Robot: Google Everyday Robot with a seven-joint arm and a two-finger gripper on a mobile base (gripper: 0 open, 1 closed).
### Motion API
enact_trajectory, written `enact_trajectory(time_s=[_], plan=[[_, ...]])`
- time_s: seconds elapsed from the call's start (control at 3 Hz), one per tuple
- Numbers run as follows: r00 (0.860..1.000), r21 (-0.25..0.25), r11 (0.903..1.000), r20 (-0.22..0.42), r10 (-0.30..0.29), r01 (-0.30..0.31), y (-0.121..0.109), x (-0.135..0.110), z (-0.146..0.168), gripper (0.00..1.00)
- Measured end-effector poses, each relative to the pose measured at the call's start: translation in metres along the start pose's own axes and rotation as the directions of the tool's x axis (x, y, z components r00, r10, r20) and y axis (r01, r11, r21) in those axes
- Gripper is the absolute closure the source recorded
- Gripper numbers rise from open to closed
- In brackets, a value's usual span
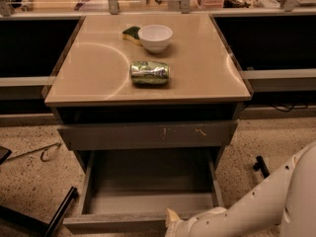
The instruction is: Open middle drawer
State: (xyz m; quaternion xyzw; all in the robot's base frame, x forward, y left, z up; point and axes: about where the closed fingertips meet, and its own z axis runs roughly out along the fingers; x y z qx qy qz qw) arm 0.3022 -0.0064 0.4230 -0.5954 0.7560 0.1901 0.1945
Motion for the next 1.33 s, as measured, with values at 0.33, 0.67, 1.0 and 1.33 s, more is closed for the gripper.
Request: enact_trajectory(time_s=[0.33, 0.67, 1.0, 1.33], plan=[[1.000, -0.016, 0.9999, 0.003, -0.001, 0.001, 0.010, 0.000, 0.000, 0.00], [1.000, -0.033, 0.9994, 0.012, 0.004, -0.004, 0.028, 0.000, -0.003, 0.00], [1.000, -0.049, 0.9988, 0.014, 0.002, -0.001, 0.051, 0.003, -0.010, 0.00], [1.000, -0.049, 0.9988, 0.014, 0.002, -0.001, 0.051, 0.003, -0.010, 0.00]])
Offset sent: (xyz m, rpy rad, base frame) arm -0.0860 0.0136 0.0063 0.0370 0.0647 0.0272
